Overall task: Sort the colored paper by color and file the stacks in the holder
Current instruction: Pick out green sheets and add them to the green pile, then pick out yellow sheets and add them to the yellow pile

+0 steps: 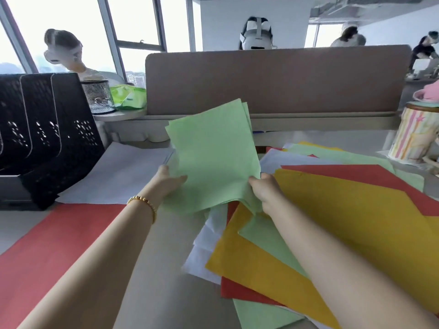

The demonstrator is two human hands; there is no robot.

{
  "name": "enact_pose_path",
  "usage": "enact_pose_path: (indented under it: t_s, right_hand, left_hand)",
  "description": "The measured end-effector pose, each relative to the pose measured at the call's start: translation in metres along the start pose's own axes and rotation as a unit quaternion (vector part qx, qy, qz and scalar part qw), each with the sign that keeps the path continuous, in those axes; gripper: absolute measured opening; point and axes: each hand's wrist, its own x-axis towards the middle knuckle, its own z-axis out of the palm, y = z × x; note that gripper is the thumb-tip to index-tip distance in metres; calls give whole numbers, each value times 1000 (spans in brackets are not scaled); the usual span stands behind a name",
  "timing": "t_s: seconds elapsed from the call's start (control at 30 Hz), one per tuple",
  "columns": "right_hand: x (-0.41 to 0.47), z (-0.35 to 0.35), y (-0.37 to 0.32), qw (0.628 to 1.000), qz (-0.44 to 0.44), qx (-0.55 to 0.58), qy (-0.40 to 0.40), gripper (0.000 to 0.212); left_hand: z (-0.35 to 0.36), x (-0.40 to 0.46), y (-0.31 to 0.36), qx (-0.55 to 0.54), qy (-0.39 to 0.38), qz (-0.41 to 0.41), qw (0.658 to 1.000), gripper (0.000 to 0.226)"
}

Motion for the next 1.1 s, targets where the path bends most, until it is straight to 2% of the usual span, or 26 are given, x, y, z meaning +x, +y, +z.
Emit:
enact_pose_path:
  t_s: [0.07, 0.17, 0.33, 0.43, 0.5, 0.6, 0.67, 0.73, 0.8, 0.9, 1.0, 1.1]
  right_hand:
    - [14, 16, -2, 1000, 14, -20, 2, 32]
    - [29, 37, -11, 999, 21, -42, -9, 34]
    - [41, 60, -21, 985, -30, -164, -32, 38]
    - [36, 66, -14, 947, -86, -307, -31, 46]
    - [31, 66, -8, 901, -132, -412, -19, 54]
    - [28, 59, -6, 848, -153, -507, -30, 42]
    - [28, 47, -3, 834, -139, -530, -56, 38]
    - [28, 29, 3, 847, -140, -510, -54, 39]
    - [26, 5, 11, 867, -158, -472, -12, 38]
    - [14, -38, 20, 884, -166, -437, 23, 39]
    - [-8, -83, 28, 880, -143, -452, -3, 45]
    - [-36, -124, 32, 861, -106, -492, -77, 65]
  left_hand:
    - [-6, 11, -5, 38, -14, 15, 999, 62]
    - [-10, 24, -7, 137, -7, 38, 990, 51]
    - [-10, 41, -14, 283, 106, 78, 950, 50]
    - [-2, 43, -19, 407, 116, 96, 901, 50]
    - [8, 43, -23, 450, 86, 120, 881, 45]
    - [19, 40, -24, 453, 43, 111, 883, 36]
    - [22, 36, -22, 457, 53, 115, 881, 37]
    - [29, 30, -13, 396, 65, 131, 907, 38]
    - [43, 15, 3, 299, 60, 162, 938, 37]
    - [75, -21, 28, 213, 34, 217, 952, 34]
    - [109, -58, 41, 162, 13, 238, 957, 29]
    - [133, -84, 45, 134, -11, 214, 968, 35]
